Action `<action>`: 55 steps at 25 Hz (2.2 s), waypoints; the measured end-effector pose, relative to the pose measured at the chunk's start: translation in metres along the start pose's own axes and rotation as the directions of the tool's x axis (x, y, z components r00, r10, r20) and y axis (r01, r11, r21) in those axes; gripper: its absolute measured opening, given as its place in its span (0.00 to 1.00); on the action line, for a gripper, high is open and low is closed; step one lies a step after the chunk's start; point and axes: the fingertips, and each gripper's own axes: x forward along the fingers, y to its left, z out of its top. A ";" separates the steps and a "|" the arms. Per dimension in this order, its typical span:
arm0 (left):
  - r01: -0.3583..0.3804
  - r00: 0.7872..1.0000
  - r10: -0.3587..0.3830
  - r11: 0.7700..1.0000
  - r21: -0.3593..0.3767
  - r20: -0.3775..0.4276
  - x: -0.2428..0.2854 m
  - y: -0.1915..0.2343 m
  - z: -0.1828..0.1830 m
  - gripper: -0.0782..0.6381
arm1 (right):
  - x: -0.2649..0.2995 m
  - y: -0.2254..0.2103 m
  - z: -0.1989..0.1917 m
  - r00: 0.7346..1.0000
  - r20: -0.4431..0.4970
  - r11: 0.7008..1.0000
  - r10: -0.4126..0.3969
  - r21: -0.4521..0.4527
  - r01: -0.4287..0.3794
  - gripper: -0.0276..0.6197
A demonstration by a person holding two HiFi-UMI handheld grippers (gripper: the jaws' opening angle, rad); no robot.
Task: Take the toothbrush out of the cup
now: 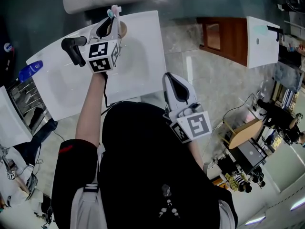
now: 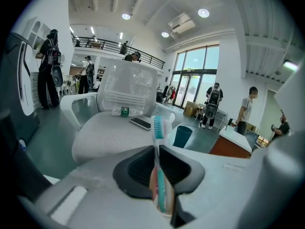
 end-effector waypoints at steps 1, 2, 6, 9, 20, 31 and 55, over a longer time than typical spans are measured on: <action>0.000 1.000 0.000 1.000 -0.003 0.001 0.000 0.000 0.000 0.16 | 0.000 0.000 0.000 1.000 0.001 1.000 -0.001 -0.001 0.001 0.05; 0.000 1.000 0.000 1.000 -0.005 0.003 -0.001 0.000 0.000 0.16 | -0.001 0.000 0.000 1.000 0.003 1.000 -0.002 -0.002 0.002 0.05; 0.000 1.000 0.000 1.000 -0.013 0.013 -0.003 -0.001 0.004 0.15 | -0.002 0.001 0.001 1.000 0.009 1.000 -0.003 -0.005 0.004 0.05; -0.002 1.000 0.003 1.000 -0.014 0.025 -0.007 -0.001 0.006 0.13 | -0.003 0.004 0.001 1.000 0.014 1.000 -0.001 -0.009 0.001 0.05; -0.015 0.995 0.017 1.000 -0.021 0.103 -0.032 -0.004 0.026 0.13 | -0.016 0.012 0.003 0.999 0.031 0.999 0.019 -0.031 -0.018 0.05; 0.006 0.963 0.002 1.000 -0.030 0.269 -0.083 -0.008 0.062 0.13 | -0.020 0.032 0.006 0.995 0.056 0.994 0.084 -0.077 -0.080 0.05; -0.057 0.851 0.089 0.995 -0.076 0.517 -0.261 -0.062 0.089 0.13 | -0.076 0.060 0.008 0.933 0.124 0.933 0.337 -0.176 -0.313 0.05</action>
